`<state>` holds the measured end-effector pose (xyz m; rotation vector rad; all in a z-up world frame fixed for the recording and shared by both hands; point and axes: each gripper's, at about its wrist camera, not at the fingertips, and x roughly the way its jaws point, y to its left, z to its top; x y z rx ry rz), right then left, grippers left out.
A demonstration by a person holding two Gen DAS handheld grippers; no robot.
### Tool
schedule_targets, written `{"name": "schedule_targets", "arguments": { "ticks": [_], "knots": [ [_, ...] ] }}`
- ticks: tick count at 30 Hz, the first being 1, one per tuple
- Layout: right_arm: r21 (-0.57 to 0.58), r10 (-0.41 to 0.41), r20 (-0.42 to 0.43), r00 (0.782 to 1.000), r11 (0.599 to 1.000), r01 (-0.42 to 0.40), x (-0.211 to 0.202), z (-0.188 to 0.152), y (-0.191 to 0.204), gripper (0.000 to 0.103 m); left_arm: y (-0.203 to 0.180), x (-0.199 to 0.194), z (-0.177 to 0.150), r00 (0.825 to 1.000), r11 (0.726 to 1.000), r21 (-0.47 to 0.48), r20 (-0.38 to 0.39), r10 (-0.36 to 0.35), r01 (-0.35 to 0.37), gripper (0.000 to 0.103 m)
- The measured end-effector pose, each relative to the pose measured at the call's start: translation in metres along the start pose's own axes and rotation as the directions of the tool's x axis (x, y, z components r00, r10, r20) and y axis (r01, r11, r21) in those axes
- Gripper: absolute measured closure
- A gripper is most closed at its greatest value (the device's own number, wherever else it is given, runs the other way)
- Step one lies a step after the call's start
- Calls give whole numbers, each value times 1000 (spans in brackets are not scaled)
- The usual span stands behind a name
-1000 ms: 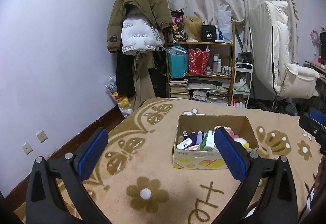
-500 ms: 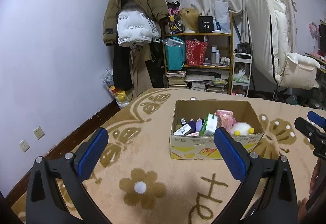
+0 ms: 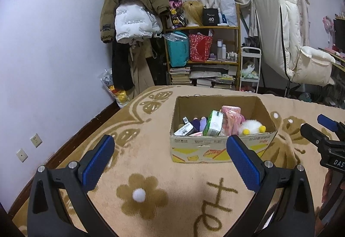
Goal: Organize soft objects
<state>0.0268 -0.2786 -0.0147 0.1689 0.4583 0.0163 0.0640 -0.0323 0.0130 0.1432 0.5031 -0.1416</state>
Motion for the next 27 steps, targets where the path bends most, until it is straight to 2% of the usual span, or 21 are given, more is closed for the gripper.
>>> {"name": "schedule_targets", "arguments": {
  "ticks": [11, 17, 22, 27],
  "knots": [
    [14, -1, -9, 1000, 1000, 1, 3, -1, -3, 0, -2, 8, -4, 1000, 1000, 10, -16, -3, 3, 1],
    [12, -5, -14, 1000, 1000, 5, 5, -1, -4, 0, -5, 9, -4, 1000, 1000, 25, -7, -4, 4, 1],
    [13, -6, -12, 1000, 1000, 6, 5, -1, -4, 0, -4, 8, -2, 999, 999, 21, 8, 31, -31, 1],
    [15, -7, -11, 1000, 1000, 7, 6, -3, -4, 0, -4, 8, -1, 1000, 1000, 17, 9, 20, -21, 1]
  ]
}}
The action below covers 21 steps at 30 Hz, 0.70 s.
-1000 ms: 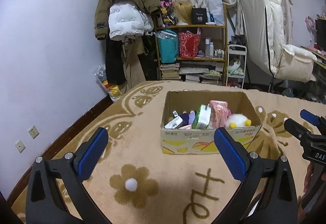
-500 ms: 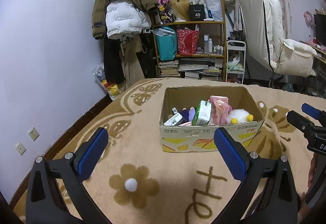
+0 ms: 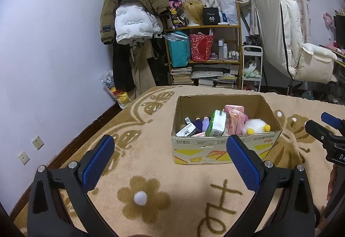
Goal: Organize soft objects
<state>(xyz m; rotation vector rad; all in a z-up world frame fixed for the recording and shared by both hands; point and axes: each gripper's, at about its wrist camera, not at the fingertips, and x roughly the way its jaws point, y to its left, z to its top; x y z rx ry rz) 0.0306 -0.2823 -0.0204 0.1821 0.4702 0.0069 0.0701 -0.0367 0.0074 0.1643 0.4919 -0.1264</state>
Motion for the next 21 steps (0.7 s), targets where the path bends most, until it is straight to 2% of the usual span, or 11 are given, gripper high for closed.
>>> {"name": "schedule_targets", "arguments": {
  "ticks": [15, 21],
  "knots": [
    [-4, -5, 0, 1000, 1000, 5, 1, -1, 0, 0, -3, 2, -4, 999, 999, 9, -24, -35, 35, 1],
    [-2, -5, -1, 1000, 1000, 5, 1, -2, 0, 0, -3, 4, -4, 999, 1000, 7, -23, -28, 28, 1]
  ]
}}
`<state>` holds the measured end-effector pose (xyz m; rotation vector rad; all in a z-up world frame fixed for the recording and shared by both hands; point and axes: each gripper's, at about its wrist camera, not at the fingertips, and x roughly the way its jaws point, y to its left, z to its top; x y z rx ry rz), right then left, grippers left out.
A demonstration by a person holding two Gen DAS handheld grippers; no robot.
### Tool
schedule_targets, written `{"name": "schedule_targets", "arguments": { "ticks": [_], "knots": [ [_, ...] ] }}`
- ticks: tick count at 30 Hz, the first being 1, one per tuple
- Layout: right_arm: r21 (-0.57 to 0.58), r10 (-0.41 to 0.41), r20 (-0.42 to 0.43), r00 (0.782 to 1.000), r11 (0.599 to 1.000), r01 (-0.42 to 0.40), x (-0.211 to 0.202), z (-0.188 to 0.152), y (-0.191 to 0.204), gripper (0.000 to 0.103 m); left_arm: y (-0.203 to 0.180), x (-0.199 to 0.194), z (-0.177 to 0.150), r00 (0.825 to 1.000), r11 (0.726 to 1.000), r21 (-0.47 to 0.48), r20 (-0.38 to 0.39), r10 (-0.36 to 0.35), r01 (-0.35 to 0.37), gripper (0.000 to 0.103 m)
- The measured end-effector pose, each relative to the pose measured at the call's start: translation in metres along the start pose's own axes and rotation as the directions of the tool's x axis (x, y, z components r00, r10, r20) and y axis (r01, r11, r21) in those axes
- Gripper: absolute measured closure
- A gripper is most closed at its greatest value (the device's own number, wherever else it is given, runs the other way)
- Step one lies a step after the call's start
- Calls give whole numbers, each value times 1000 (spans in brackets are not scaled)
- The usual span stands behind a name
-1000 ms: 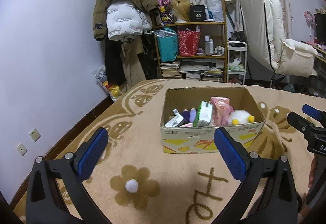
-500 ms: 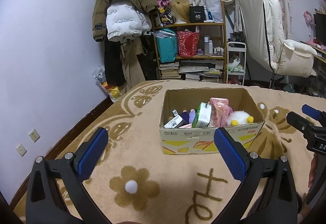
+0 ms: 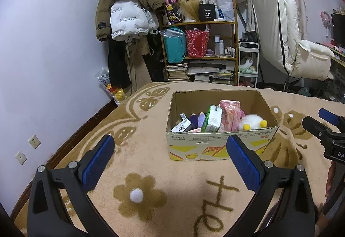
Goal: Organize soft objects
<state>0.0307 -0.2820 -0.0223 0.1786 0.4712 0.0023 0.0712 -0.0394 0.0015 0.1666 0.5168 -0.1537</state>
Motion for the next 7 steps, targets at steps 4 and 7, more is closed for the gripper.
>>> {"name": "schedule_targets", "arguments": {
  "ticks": [4, 7],
  "knots": [
    [0, 0, 1, 1000, 1000, 0, 0, 0, 0, 0, 1, 1, -1, 1000, 1000, -3, -1, -4, 4, 1],
    [2, -1, -1, 1000, 1000, 1, 1, 0, 0, 0, 0, 1, -1, 1000, 1000, -7, 0, -7, 7, 1]
  ]
}}
